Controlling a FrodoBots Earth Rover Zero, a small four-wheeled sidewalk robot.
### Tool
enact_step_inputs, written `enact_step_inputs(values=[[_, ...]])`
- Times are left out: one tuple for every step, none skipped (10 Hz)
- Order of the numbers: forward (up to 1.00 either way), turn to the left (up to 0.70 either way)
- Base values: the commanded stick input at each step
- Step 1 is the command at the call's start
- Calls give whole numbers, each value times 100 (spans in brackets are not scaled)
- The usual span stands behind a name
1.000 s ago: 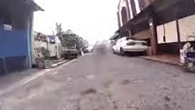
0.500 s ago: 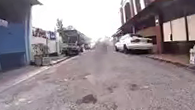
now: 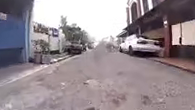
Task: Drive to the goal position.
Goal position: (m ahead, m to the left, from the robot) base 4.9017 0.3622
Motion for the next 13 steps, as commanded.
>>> enact_step_inputs(values=[[70, 14], [70, 14], [70, 14], [70, 14], [70, 14], [70, 14], [70, 14], [70, 14], [70, 14], [70, 14], [70, 13], [70, 5], [70, 1]])
